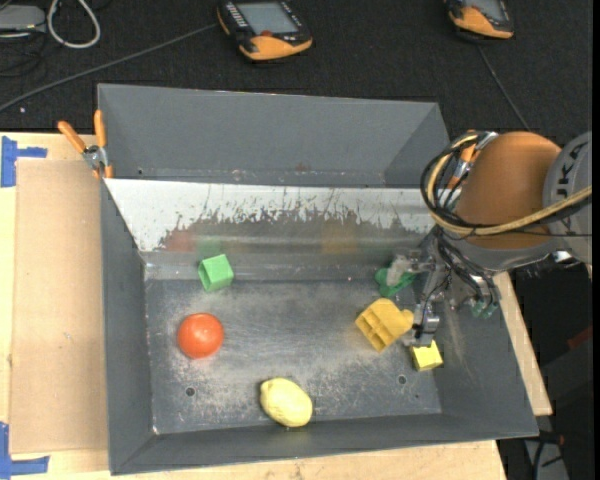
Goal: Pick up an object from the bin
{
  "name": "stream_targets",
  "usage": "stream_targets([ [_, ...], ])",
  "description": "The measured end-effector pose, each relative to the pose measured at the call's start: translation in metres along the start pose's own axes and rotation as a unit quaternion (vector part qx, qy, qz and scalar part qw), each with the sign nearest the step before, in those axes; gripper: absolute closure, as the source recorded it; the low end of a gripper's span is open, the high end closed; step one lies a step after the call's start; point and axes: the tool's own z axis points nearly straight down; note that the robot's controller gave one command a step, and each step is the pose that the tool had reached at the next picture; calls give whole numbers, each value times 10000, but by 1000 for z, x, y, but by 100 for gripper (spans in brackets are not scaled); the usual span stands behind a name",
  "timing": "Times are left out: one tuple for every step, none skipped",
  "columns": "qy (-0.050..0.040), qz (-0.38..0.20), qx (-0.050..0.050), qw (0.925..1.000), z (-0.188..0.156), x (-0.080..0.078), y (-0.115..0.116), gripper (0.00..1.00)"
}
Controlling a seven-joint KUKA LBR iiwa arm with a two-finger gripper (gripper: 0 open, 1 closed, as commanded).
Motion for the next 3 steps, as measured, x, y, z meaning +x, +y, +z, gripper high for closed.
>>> stream_targets([
  [-33, -1611, 12, 9869, 43, -6, -6, 0],
  [-1, 414, -7, 9991, 58, -2, 1, 100],
  [-2, 412, -5, 9992, 58, -2, 1, 100],
])
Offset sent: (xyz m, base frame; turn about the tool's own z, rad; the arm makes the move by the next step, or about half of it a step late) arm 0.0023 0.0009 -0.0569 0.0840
